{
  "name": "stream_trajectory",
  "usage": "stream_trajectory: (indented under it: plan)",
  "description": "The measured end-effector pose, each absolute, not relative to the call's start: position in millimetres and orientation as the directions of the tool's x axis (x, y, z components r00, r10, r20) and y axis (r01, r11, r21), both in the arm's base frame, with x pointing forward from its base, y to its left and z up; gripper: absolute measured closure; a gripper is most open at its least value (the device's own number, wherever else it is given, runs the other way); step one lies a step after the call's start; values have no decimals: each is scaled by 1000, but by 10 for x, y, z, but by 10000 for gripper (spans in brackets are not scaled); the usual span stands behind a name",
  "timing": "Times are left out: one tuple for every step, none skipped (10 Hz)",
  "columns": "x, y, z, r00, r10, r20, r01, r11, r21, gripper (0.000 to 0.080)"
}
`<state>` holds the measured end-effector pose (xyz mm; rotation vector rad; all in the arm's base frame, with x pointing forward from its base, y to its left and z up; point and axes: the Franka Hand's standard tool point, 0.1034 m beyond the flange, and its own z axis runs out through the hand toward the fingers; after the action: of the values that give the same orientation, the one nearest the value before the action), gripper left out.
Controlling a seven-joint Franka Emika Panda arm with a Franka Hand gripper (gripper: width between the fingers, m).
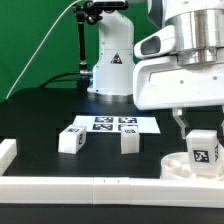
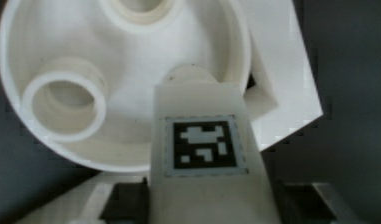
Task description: Assemble stool
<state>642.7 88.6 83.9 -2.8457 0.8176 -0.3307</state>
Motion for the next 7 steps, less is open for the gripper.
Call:
stream_trajectory:
  plan:
    - [6421,887,838,790,-594,151,-558,-799,-225,462]
    - [6412,894,835,711,-693,117,-655,-714,-248,462]
    - [6403,911,832,615,-785,78,-746,-611,-265,459]
    - [6388,937,824,530,-847,40,-811,-519,-270,459]
    - [6377,969,822,437,-899,-8,-868,-419,-265,459]
    - [6377,997,825,345,-938,-45,-911,-322,-259,459]
    - [6376,995,827,275,-959,-74,-934,-247,-259,459]
